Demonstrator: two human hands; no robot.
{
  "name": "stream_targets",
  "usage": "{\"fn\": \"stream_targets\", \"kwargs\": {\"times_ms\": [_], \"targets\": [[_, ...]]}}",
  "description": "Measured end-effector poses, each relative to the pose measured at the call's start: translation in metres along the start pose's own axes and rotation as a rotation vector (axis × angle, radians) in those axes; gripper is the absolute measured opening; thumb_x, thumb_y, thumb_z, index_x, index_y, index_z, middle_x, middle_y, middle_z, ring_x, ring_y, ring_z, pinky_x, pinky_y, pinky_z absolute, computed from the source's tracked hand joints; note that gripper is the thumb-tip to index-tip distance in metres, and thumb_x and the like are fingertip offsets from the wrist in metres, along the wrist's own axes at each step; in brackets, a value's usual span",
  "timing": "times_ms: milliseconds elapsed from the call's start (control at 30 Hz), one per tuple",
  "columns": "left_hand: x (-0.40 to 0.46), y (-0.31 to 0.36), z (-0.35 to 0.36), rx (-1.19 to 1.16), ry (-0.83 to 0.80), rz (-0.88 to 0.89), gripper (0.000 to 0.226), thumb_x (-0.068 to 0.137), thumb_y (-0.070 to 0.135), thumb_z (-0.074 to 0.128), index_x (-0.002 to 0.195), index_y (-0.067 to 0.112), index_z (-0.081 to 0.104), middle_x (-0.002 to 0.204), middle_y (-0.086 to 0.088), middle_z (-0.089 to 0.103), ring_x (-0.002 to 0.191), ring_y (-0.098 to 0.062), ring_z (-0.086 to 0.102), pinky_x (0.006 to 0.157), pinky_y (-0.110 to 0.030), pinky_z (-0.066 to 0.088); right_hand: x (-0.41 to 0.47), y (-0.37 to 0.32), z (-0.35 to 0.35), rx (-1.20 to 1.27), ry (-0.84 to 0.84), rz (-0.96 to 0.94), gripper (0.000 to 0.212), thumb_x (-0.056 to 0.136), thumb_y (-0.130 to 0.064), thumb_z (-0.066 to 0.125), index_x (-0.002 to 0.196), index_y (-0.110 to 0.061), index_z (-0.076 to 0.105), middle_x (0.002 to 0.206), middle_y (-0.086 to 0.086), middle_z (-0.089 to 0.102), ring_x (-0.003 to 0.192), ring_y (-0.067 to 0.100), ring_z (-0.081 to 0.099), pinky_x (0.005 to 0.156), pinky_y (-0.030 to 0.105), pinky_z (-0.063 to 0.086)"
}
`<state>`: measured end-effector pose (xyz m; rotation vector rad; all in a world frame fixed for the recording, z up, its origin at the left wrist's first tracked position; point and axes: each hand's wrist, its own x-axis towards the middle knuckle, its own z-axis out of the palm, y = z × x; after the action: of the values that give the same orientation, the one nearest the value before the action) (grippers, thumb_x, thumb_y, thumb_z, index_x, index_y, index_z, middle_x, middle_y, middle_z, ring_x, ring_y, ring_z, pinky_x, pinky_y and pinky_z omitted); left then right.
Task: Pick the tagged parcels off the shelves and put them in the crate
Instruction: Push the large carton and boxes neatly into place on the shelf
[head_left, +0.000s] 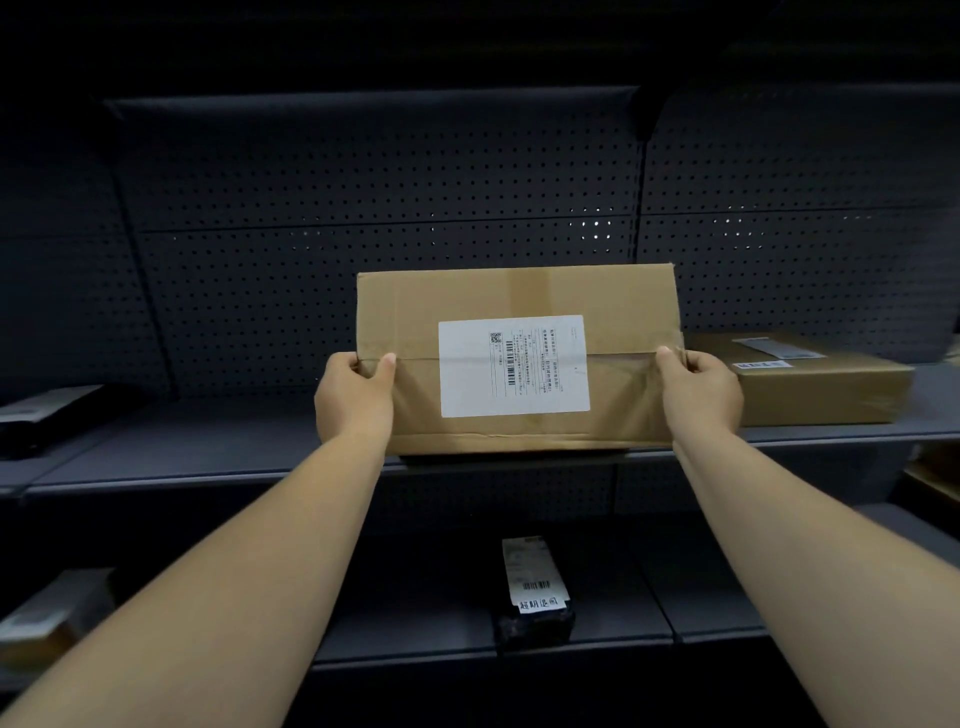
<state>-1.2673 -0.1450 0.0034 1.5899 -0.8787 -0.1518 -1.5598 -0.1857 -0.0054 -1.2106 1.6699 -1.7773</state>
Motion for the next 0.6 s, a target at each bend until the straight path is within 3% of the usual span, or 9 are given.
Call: {"fn": "stream_targets", "kwargs": {"times_ms": [133,267,400,600], "targets": [[-0.003,-0.005,0.0,-0.029,0.015,0.002,0.026,0.088,0.044,0.057,0.1,0.022,0.052,0.087,0.01,0.051,0.077,-0.013,0.051,0.056,-0.026,0.035,-0.005,0.005,0.0,0.024,0.005,-0.016,0.025,0.087,-0.047,0.051,0.081,-0.025,0.06,0.071,-0.007,0.057,0.066,0.013,0.052,0.054,0.028,0.037],[-0.005,-0.008,0.001,-0.051,0.036,0.004,0.028,0.087,0.044,0.058,0.104,0.022,0.054,0.087,0.012,0.051,0.081,-0.013,0.05,0.065,-0.029,0.037,-0.009,0.009,0.001,0.042,0.027,-0.037,0.025,0.088,-0.045,0.051,0.083,-0.023,0.061,0.074,-0.008,0.058,0.067,0.008,0.051,0.053,0.026,0.034],[-0.003,-0.01,0.002,-0.05,0.038,0.02,0.027,0.087,0.044,0.058,0.103,0.022,0.054,0.077,0.018,0.047,0.07,-0.006,0.047,0.052,-0.022,0.031,-0.009,0.008,0.001,0.055,0.035,-0.035,0.021,0.088,-0.044,0.052,0.083,-0.025,0.061,0.076,-0.01,0.058,0.069,0.006,0.05,0.055,0.025,0.034],[0.011,-0.004,0.005,0.019,0.017,0.023,0.037,0.087,0.046,0.056,0.112,0.019,0.056,0.103,0.001,0.058,0.084,-0.017,0.055,0.059,-0.027,0.038,0.001,-0.005,0.003,0.014,0.013,-0.001,0.024,0.087,-0.045,0.052,0.072,-0.027,0.058,0.072,-0.009,0.058,0.065,0.009,0.051,0.051,0.025,0.033]]}}
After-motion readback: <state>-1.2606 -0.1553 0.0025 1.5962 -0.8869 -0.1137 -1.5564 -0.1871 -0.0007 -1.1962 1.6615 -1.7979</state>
